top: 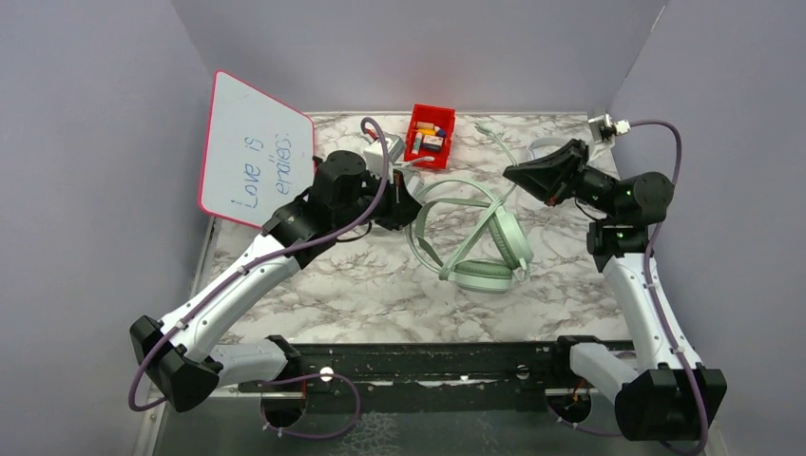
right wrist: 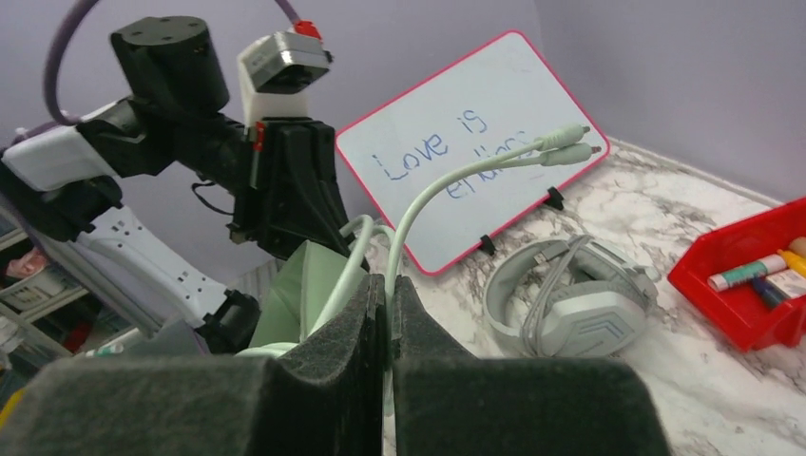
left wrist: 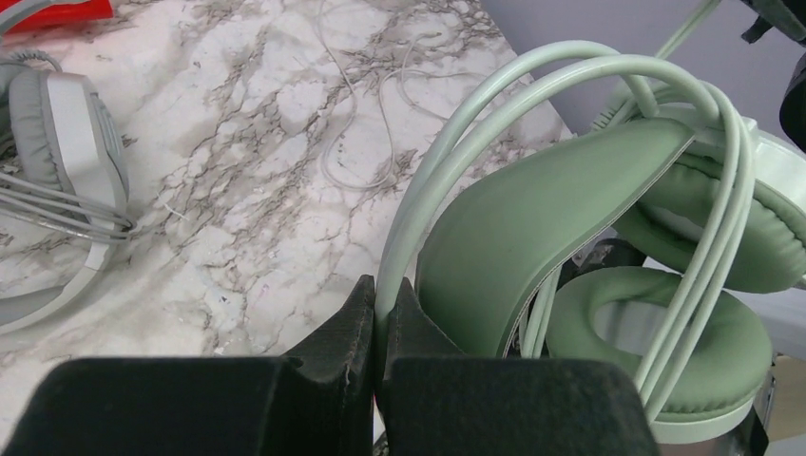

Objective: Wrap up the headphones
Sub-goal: Wrap the headphones cable around the headphones.

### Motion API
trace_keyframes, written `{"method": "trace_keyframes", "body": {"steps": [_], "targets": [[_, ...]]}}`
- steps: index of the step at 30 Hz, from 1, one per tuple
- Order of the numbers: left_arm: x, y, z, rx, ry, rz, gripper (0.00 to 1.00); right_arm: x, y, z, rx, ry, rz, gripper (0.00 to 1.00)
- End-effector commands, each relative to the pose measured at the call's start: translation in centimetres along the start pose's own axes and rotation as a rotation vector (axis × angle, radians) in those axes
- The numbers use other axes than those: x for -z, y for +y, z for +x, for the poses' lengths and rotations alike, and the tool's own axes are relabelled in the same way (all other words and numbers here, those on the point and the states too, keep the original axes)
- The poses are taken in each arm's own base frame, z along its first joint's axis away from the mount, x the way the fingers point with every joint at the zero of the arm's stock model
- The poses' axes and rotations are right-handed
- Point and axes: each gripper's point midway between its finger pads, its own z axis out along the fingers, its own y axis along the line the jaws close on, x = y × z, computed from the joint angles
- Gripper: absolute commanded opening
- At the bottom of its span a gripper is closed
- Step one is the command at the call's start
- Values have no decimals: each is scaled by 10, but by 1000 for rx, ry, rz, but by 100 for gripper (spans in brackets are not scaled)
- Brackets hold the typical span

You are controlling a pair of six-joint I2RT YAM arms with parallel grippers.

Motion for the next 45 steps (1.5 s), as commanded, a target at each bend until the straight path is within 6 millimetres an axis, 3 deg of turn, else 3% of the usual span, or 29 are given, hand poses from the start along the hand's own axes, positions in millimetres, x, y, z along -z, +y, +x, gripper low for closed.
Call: {"method": "trace_keyframes", "body": {"steps": [1, 5, 9, 16, 21, 28, 37, 41, 45], "targets": [[-2, -1, 0, 20, -2, 3, 0, 2, 32, -18, 97, -30, -122, 7], [-8, -7, -2, 25, 13, 37, 0, 1, 40, 0, 67, 119, -244, 10], [-11, -14, -9, 18, 11, 64, 0, 1, 62, 21, 78, 179, -348, 12], [-27, -7, -4, 6, 64, 75, 0, -3, 94, 37, 89, 267, -506, 4], [-27, 3, -9, -3, 60, 78, 0, 4, 115, 35, 139, 276, -560, 2], [-23, 0, -24, -38, 42, 119, 0, 3, 123, 64, 20, 415, -683, 4], [-2, -22, -53, -114, -54, 170, 0, -9, 113, 63, -63, 440, -675, 14], [5, -28, -55, -128, -73, 187, 0, -14, 107, 61, -84, 448, -674, 19], [9, -27, -57, -144, -89, 176, 0, -15, 108, 58, -94, 457, -685, 18]]}}
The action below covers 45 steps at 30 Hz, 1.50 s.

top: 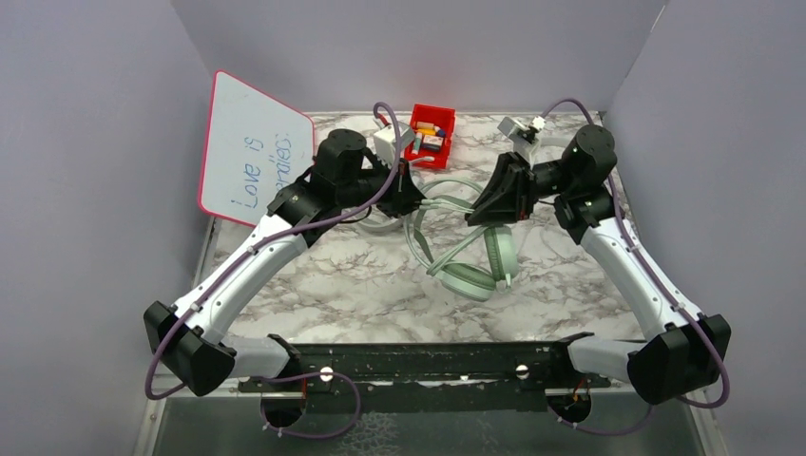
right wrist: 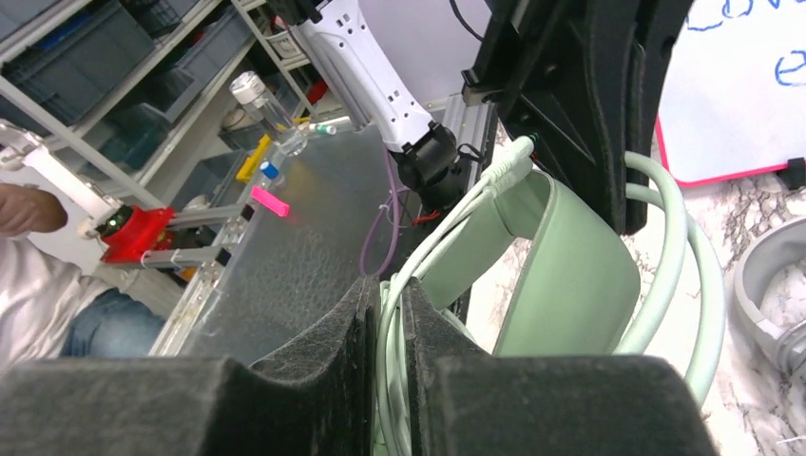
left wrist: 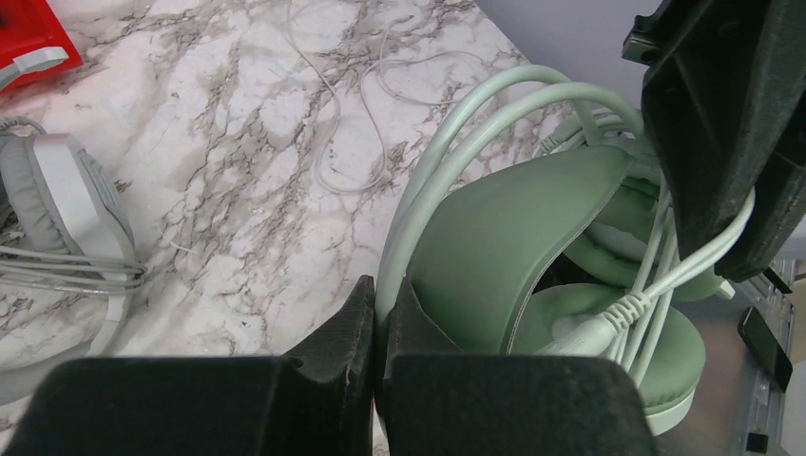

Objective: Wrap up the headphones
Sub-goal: Wrap the headphones cable around the headphones, then place the headphones at the center of the board.

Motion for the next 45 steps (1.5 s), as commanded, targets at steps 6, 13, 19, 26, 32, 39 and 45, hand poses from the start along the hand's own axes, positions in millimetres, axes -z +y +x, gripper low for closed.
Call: {"method": "trace_keyframes", "body": {"steps": [6, 13, 19, 26, 32, 39, 45], "targets": [[17, -28, -47, -54, -151, 70, 0, -3, 15, 4, -35, 51, -99, 24], [15, -27, -51, -81, -148, 67, 0, -9, 34, 13, -29, 93, -204, 2], [18, -30, -55, -125, -156, 72, 0, -12, 26, 27, -74, 80, -180, 15], [19, -34, -57, -141, -173, 96, 0, -18, 4, 13, -100, 56, -25, 28], [22, -33, -56, -143, -189, 84, 0, -16, -14, 11, -94, 67, 159, 34], [18, -26, -50, -102, -184, 64, 0, -19, -18, -11, -183, 29, 220, 34], [11, -13, -32, -51, -159, 31, 0, -19, -8, -43, -181, -33, 257, 40]]}}
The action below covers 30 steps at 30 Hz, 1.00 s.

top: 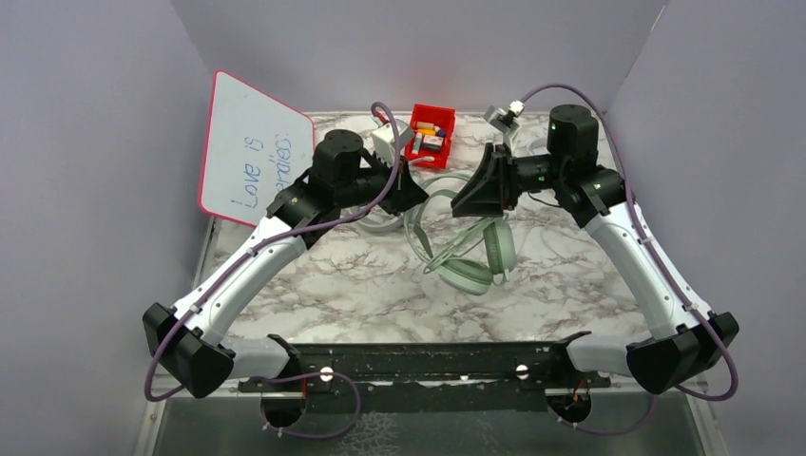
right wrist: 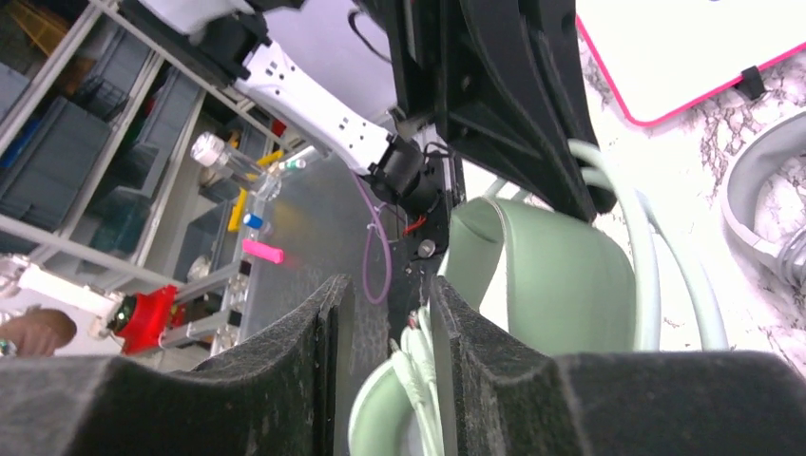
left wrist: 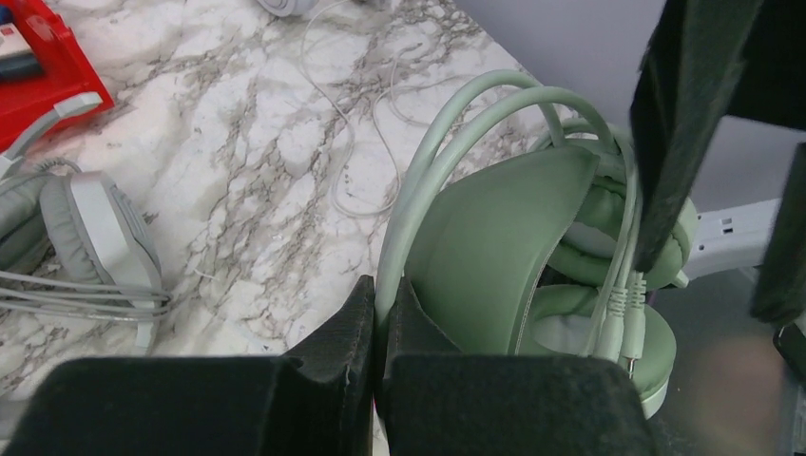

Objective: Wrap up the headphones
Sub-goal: Place the headphones at the center of the board.

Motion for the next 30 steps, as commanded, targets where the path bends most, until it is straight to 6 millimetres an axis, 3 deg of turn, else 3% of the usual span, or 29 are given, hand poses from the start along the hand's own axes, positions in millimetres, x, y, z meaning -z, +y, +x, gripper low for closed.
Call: {"method": "trace_keyframes", "body": {"steps": [1, 8, 13, 15, 19, 30], "targets": [[6, -8, -14, 42, -90, 18, 0, 3, 15, -33, 10, -69, 61, 40], [6, -2, 12, 116, -105, 30, 0, 9, 8, -58, 8, -113, 202, 44], [10, 15, 34, 166, -84, -12, 0, 19, -14, -73, -11, -153, 369, 47], [14, 25, 46, 194, -79, -42, 0, 24, -24, -76, -21, -166, 444, 55], [28, 46, 73, 259, -76, -87, 0, 29, -39, -72, -19, -157, 515, 62], [58, 109, 127, 445, -125, -227, 0, 28, -45, -60, 0, -133, 505, 62]]}}
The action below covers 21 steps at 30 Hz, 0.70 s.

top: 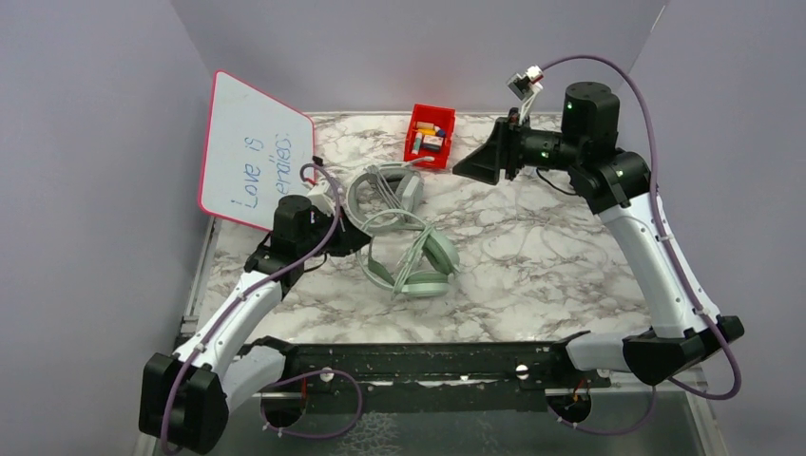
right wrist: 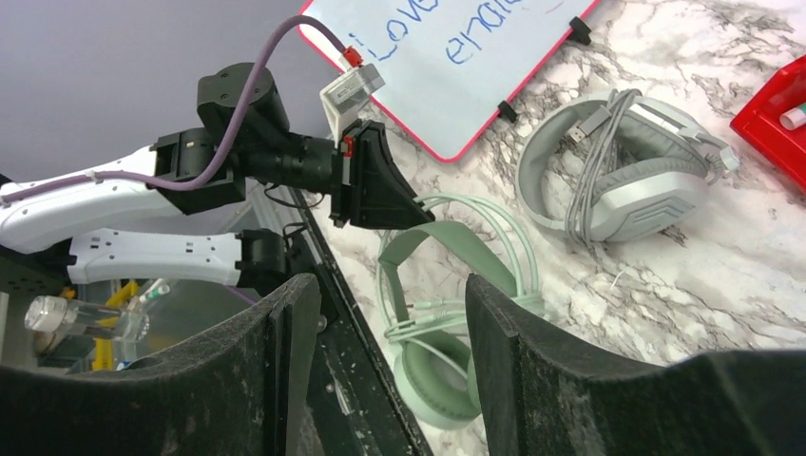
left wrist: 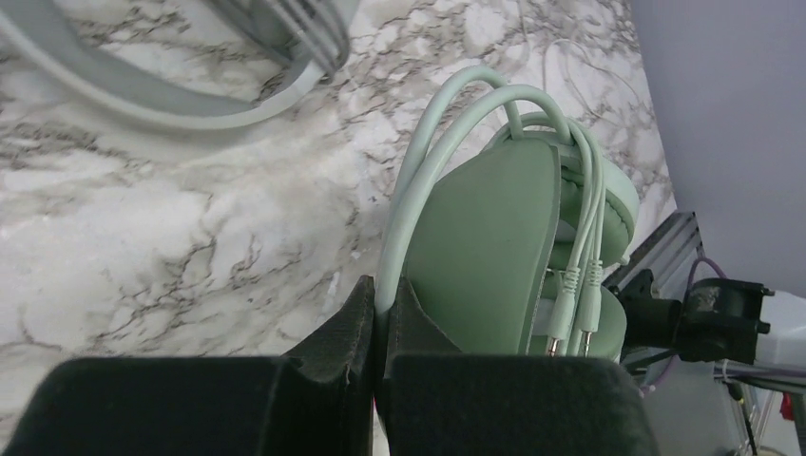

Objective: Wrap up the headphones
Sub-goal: Place the headphones at the center of the board.

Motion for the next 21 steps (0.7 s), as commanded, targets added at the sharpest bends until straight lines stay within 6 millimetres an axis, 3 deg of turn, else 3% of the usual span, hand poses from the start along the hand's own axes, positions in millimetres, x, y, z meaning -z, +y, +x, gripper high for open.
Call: {"method": "trace_keyframes", "body": {"steps": [1, 6, 14, 18, 21], "targets": [[9, 4, -15, 55, -101, 52, 0, 2, -7, 5, 22, 5, 33, 63], [6, 35, 1, 146, -116, 36, 0, -1, -11, 13, 15, 20, 29, 62], [4, 67, 32, 232, -94, -58, 0, -3, -20, 18, 21, 28, 42, 62], [2, 87, 50, 298, -68, -146, 0, -7, -34, 23, 9, 38, 87, 62], [9, 100, 51, 299, -85, -234, 13, -8, -48, 28, 6, 56, 146, 62]]}}
